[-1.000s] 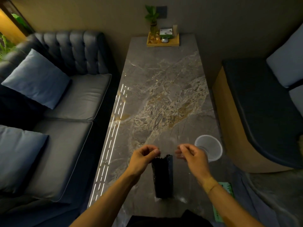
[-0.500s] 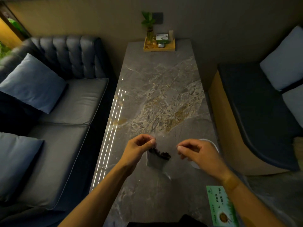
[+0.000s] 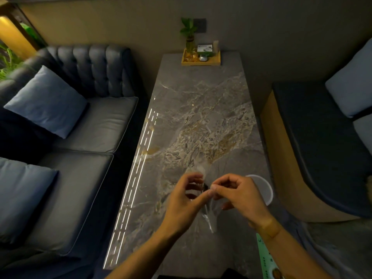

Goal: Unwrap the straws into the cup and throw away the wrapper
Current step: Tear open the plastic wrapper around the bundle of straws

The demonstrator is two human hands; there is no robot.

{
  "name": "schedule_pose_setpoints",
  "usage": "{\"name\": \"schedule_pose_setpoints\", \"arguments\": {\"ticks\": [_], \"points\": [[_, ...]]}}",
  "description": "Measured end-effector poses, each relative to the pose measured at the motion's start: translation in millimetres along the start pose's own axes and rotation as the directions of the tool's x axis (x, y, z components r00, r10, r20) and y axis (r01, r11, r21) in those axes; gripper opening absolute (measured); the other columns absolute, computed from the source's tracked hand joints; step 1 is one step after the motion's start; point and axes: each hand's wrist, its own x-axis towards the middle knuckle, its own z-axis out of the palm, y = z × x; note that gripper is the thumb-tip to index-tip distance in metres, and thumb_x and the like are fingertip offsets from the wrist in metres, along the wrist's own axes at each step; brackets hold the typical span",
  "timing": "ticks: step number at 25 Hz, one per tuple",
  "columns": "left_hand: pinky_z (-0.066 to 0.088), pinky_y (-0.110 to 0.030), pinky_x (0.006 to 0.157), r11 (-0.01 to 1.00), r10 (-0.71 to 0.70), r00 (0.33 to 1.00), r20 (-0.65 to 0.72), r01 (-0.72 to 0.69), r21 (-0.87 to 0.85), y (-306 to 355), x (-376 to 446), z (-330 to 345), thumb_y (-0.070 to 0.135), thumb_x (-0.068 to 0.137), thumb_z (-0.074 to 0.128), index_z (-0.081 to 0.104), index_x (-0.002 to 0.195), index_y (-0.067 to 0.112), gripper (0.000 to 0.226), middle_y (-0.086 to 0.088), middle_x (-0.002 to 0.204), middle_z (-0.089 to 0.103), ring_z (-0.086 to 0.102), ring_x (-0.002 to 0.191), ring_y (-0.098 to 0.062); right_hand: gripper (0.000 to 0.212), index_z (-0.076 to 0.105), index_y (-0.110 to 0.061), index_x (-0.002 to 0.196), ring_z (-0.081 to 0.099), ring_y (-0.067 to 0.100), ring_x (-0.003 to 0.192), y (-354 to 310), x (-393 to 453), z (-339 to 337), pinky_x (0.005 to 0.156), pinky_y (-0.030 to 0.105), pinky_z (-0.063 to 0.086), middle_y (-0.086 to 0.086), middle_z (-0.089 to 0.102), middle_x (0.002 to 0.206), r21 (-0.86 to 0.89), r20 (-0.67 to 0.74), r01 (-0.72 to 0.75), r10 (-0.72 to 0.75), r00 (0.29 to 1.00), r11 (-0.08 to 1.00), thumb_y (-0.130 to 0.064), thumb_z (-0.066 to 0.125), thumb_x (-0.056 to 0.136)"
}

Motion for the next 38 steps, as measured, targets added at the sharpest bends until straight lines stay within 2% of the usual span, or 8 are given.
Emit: {"name": "schedule_pose_setpoints", "arguments": {"ticks": [6, 10, 14, 18, 23, 27, 32, 38], "points": [[0.055, -0.019, 0.069, 1.000, 0.020, 1.000, -0.009, -0.020, 0.009, 8.3, 7.2, 2.7, 0.017, 0.086, 0.070, 0.072, 0.091, 0.025, 0.010, 0.007, 0.087, 0.074, 0.068, 0.077, -0.005, 0.006, 0.072, -0.012, 0.089, 0.073, 0.020, 0.080, -8.9, -4.6, 0.5, 0.059, 0.039, 0.061, 0.011, 0.075, 0.084, -0.038, 0.085, -0.013, 0.016, 0.996, 0.999, -0.012, 0.071, 0.083], [0.052, -0.012, 0.069, 0.997, 0.056, 0.993, -0.108, -0.051, 0.054, 14.7, 9.5, -7.6, 0.015, 0.088, 0.067, 0.068, 0.087, 0.033, 0.018, 0.022, 0.089, 0.071, 0.066, 0.079, 0.001, 0.007, 0.070, -0.012, 0.082, 0.071, 0.017, 0.069, -9.8, -8.8, -7.5, 0.051, 0.033, 0.057, 0.011, 0.073, 0.074, -0.009, -0.060, -0.006, 0.006, 0.998, 1.000, -0.018, 0.069, 0.085], [0.057, -0.023, 0.074, 0.997, 0.067, 0.984, -0.163, -0.059, 0.054, 15.9, 11.6, -21.0, 0.022, 0.089, 0.064, 0.066, 0.089, 0.036, 0.014, 0.013, 0.088, 0.070, 0.066, 0.083, -0.005, 0.021, 0.062, -0.012, 0.069, 0.060, 0.013, 0.048, -8.6, -11.7, -17.3, 0.046, 0.034, 0.052, 0.007, 0.065, 0.054, -0.178, -0.242, 0.035, -0.079, 0.967, 0.983, -0.021, 0.066, 0.087], [0.058, -0.025, 0.076, 0.997, 0.066, 0.991, -0.113, -0.060, 0.056, 12.0, 13.1, -30.5, 0.020, 0.089, 0.063, 0.067, 0.089, 0.034, 0.015, 0.009, 0.088, 0.070, 0.067, 0.084, -0.007, 0.027, 0.055, -0.017, 0.062, 0.057, 0.021, 0.057, -3.6, -16.5, -15.2, 0.056, 0.047, 0.052, 0.001, 0.059, 0.056, -0.554, -0.283, 0.063, -0.259, 0.924, 0.830, -0.029, 0.065, 0.084], [0.056, -0.020, 0.071, 0.995, 0.068, 0.996, -0.055, -0.063, 0.077, 5.7, 22.4, -36.1, 0.019, 0.088, 0.066, 0.068, 0.088, 0.032, 0.014, 0.012, 0.083, 0.070, 0.066, 0.078, -0.003, 0.021, 0.061, -0.026, 0.094, 0.059, 0.015, 0.088, -11.0, -28.9, 3.1, 0.076, 0.033, 0.053, -0.007, 0.063, 0.094, -0.741, -0.122, 0.351, -0.629, 0.767, 0.573, -0.046, 0.060, 0.086], [0.050, -0.015, 0.065, 0.995, 0.096, 0.995, -0.038, -0.094, 0.045, -1.5, 35.0, -43.6, 0.016, 0.088, 0.068, 0.071, 0.085, 0.026, 0.011, 0.012, 0.076, 0.070, 0.062, 0.071, 0.000, 0.033, 0.069, -0.024, 0.096, 0.066, 0.017, 0.088, -16.5, -27.9, 31.1, 0.107, 0.043, 0.044, -0.004, 0.073, 0.090, -0.840, 0.139, 0.401, -0.569, 0.811, 0.366, -0.053, 0.065, 0.081], [0.050, -0.015, 0.065, 0.993, 0.116, 0.993, -0.008, -0.116, 0.022, -9.8, 40.7, -56.3, 0.018, 0.088, 0.069, 0.072, 0.088, 0.021, 0.004, 0.011, 0.075, 0.069, 0.062, 0.070, 0.000, 0.030, 0.065, -0.025, 0.109, 0.066, 0.015, 0.087, -22.8, -20.9, 50.8, 0.117, 0.037, 0.031, -0.003, 0.074, 0.086, -0.855, 0.041, 0.259, -0.439, 0.898, 0.450, -0.042, 0.066, 0.084], [0.052, -0.018, 0.070, 0.987, 0.154, 0.985, 0.081, -0.158, 0.038, -16.6, 42.7, -76.3, 0.028, 0.093, 0.061, 0.069, 0.099, 0.022, 0.012, 0.009, 0.089, 0.070, 0.064, 0.081, -0.002, 0.013, 0.062, -0.025, 0.080, 0.062, 0.012, 0.075, -26.7, -13.7, 74.4, 0.121, 0.032, 0.011, -0.003, 0.070, 0.075, -0.865, 0.010, 0.216, -0.413, 0.911, 0.454, -0.036, 0.063, 0.087]]}}
